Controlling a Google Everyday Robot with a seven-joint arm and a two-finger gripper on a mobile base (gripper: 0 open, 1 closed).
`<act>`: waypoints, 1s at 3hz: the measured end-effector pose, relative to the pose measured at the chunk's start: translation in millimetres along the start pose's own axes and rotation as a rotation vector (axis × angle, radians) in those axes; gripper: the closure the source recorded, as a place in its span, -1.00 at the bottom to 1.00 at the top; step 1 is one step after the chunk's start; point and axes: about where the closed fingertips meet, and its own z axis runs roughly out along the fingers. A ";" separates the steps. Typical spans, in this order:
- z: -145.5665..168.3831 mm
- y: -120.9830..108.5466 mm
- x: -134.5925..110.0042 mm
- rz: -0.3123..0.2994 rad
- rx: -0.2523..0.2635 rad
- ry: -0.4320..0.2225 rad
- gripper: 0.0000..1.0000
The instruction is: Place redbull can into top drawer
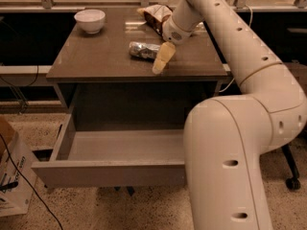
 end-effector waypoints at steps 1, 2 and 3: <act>20.0 -6.5 -7.9 0.012 -0.019 -0.018 -0.70; 20.2 -10.5 -12.6 0.022 -0.013 -0.022 -0.24; 3.9 -11.9 -16.3 0.032 0.001 -0.041 0.23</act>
Offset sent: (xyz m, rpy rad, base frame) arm 0.0317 0.0133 0.0096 0.0332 0.0084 -0.0225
